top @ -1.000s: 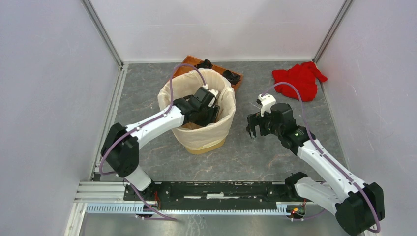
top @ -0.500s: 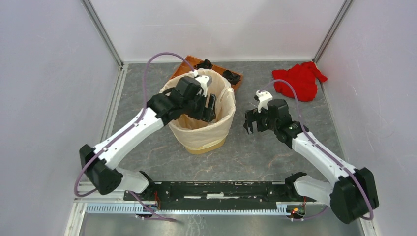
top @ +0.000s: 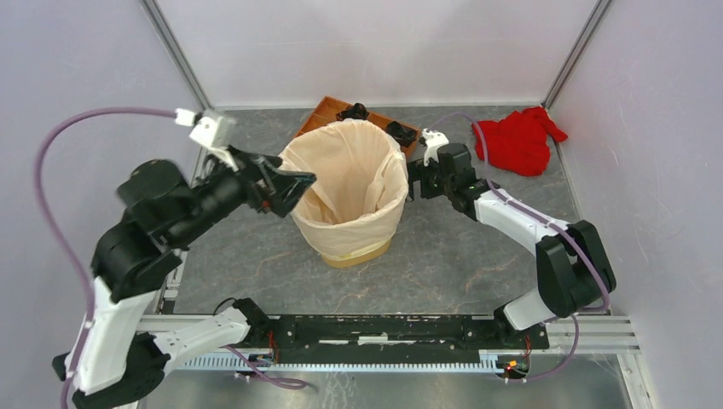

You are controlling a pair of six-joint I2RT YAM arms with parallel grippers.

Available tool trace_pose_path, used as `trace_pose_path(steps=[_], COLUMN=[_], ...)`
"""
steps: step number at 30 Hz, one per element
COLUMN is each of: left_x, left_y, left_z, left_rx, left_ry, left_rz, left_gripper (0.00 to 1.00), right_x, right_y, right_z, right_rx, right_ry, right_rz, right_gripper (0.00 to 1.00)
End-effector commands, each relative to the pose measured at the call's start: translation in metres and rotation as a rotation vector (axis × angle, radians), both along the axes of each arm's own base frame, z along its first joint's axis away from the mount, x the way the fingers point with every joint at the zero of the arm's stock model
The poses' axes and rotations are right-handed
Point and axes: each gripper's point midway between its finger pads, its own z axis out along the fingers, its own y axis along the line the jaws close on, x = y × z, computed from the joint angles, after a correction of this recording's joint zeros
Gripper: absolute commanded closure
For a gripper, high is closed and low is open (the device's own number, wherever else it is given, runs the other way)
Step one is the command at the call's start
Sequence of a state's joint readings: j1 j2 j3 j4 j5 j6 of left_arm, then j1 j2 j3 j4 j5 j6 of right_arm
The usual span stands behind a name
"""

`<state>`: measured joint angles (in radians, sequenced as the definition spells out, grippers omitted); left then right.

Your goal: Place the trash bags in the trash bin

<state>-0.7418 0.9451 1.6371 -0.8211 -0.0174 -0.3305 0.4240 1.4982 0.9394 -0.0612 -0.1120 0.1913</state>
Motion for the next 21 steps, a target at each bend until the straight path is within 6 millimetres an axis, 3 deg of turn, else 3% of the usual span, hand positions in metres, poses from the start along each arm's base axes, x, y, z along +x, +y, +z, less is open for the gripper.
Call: trace_pose_path(steps=[1,6,9,15,21], left_x=[-0.011,-0.022,-0.027,-0.031,-0.032], left_y=[0.006,0.012,0.012,0.008,0.011], left_z=[0.006,0.004,0.002,0.001,0.005], left_rx=[-0.037,-0.042,-0.052,-0.059,-0.075], left_ry=[-0.022,-0.031,-0.031,-0.029,-0.036], left_rz=[-0.012,-0.031,-0.048,-0.080,-0.068], left_gripper=[0.02,0.02,0.02,0.01,0.01], right_x=[0.001,-0.022,-0.041,-0.059,-0.084], right_y=[0.056,0.094,0.117,0.152,0.195], right_z=[0.022,0.011,0.014,0.025,0.026], right_rx=[0.147,0.253,0.323,0.402,0.400], right_ry=[-0.040,0.041,0.035,0.027,0.024], right_rz=[0.054,0.047,0.061,0.069,0.136], right_gripper=[0.02,0.02,0.02,0.02,0.02])
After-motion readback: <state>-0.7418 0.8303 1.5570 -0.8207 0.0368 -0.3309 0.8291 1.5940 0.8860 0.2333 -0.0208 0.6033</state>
